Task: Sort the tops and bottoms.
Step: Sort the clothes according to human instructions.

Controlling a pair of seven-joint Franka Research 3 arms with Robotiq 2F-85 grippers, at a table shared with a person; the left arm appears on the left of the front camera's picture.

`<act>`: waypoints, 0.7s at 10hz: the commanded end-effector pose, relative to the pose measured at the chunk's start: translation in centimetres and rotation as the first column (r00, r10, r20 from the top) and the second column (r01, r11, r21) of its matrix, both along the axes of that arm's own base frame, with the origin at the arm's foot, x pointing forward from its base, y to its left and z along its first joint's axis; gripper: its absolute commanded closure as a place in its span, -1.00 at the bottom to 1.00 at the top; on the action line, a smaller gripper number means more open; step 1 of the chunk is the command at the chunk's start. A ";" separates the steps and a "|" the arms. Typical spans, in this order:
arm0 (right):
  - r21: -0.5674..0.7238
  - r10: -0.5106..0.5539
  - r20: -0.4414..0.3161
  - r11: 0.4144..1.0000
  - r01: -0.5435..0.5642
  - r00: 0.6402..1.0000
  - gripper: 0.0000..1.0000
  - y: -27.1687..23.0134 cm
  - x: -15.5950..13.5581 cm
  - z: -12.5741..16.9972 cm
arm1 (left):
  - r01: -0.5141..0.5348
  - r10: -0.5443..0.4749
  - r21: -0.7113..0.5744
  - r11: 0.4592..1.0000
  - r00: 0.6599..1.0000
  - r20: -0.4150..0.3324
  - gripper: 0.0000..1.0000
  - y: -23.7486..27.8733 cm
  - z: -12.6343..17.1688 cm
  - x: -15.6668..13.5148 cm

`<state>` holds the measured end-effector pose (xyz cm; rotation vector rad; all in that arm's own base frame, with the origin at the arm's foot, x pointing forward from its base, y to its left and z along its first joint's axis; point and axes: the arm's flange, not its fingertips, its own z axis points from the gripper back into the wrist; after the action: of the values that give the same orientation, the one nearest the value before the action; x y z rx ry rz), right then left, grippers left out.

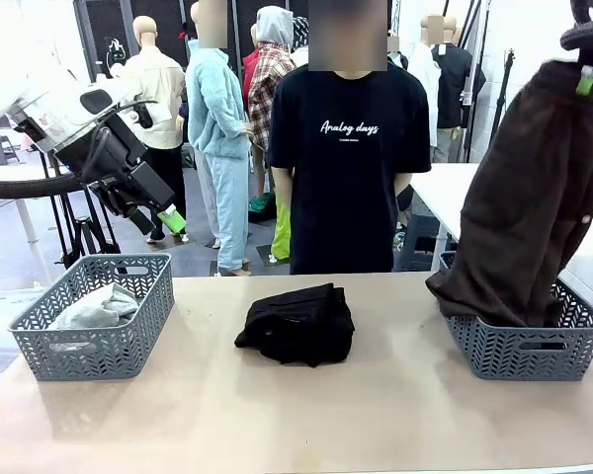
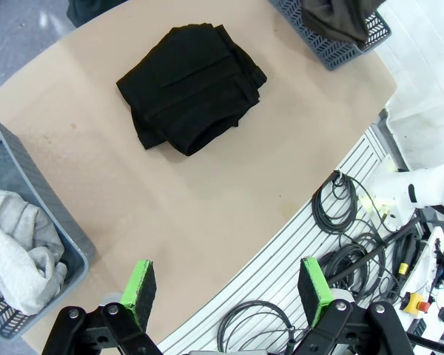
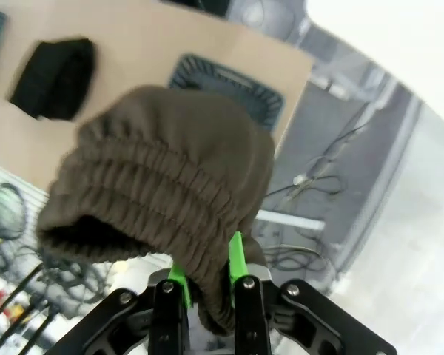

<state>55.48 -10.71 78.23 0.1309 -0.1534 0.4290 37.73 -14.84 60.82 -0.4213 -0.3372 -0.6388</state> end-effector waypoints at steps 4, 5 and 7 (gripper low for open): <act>0.165 0.099 -0.199 0.984 -0.066 0.975 1.00 -3.2 9.4 -10.7 | -0.002 0.002 -0.007 1.000 1.000 0.000 -1.00 0.0 0.1 0.0; 0.166 0.128 -0.212 0.982 -0.093 0.969 1.00 -2.8 9.9 -12.5 | -0.002 0.002 -0.007 1.000 1.000 0.000 -1.00 0.0 0.1 0.0; 0.135 0.132 -0.299 0.986 -0.095 0.945 1.00 -2.2 10.7 -16.0 | -0.002 0.002 -0.007 1.000 1.000 0.000 -1.00 0.0 0.1 0.0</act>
<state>64.89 -12.42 61.43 0.3481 0.0774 0.4916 37.74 -14.84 60.81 -0.4213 -0.3370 -0.6387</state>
